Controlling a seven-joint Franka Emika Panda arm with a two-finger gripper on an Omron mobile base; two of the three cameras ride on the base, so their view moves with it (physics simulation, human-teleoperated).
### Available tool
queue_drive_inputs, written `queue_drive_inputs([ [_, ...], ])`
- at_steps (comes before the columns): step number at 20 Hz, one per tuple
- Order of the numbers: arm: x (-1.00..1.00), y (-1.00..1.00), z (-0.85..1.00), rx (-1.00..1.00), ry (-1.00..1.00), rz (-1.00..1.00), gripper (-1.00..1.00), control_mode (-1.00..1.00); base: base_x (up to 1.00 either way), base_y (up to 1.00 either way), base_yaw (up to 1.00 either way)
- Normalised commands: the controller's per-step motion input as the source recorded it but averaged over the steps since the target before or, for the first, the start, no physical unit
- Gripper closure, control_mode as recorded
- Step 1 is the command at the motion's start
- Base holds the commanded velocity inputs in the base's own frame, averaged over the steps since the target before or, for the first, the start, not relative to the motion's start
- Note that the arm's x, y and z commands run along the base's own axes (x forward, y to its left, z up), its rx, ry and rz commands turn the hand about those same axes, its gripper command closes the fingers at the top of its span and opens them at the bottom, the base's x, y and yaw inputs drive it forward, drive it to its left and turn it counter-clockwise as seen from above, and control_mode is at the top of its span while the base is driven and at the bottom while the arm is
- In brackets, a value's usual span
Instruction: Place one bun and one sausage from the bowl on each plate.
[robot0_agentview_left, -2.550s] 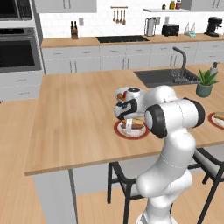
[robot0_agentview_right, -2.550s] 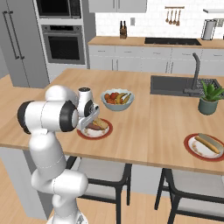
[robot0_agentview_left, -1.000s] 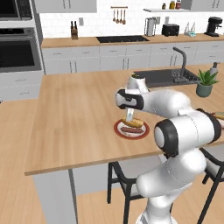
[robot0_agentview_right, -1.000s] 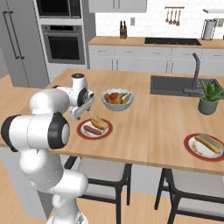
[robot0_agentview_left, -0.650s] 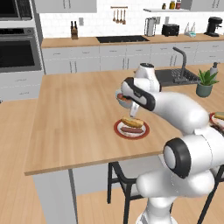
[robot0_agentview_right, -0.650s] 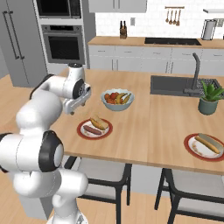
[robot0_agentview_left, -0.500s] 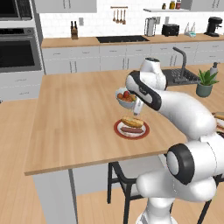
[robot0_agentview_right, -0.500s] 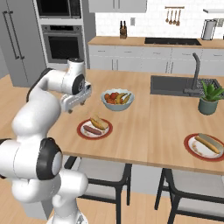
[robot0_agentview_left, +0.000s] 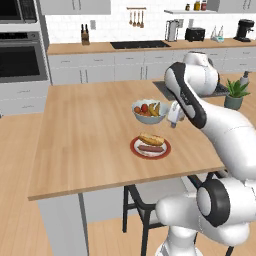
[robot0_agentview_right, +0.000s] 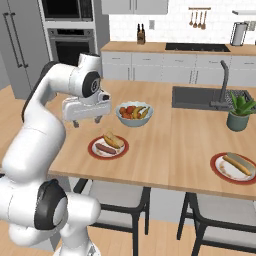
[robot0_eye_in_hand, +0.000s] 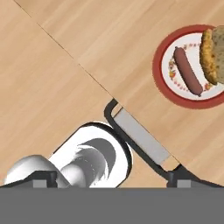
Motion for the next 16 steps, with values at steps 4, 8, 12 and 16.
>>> queue_drive_inputs([
  [4, -0.88, -0.2, 0.32, -0.05, 0.07, -0.55, -1.0, -1.0, 0.0, 0.0, 0.0],
  [8, -0.79, -0.18, 0.3, -0.12, 0.04, -0.55, -1.0, -1.0, 0.0, 0.0, 0.0],
  [12, -0.47, -0.06, 0.34, -0.25, 0.0, -0.55, -1.0, -1.0, 0.0, 0.0, 0.0],
  [16, -0.09, 0.0, 0.18, -0.29, 0.0, -0.48, -1.0, -1.0, 0.0, 0.0, 0.0],
])
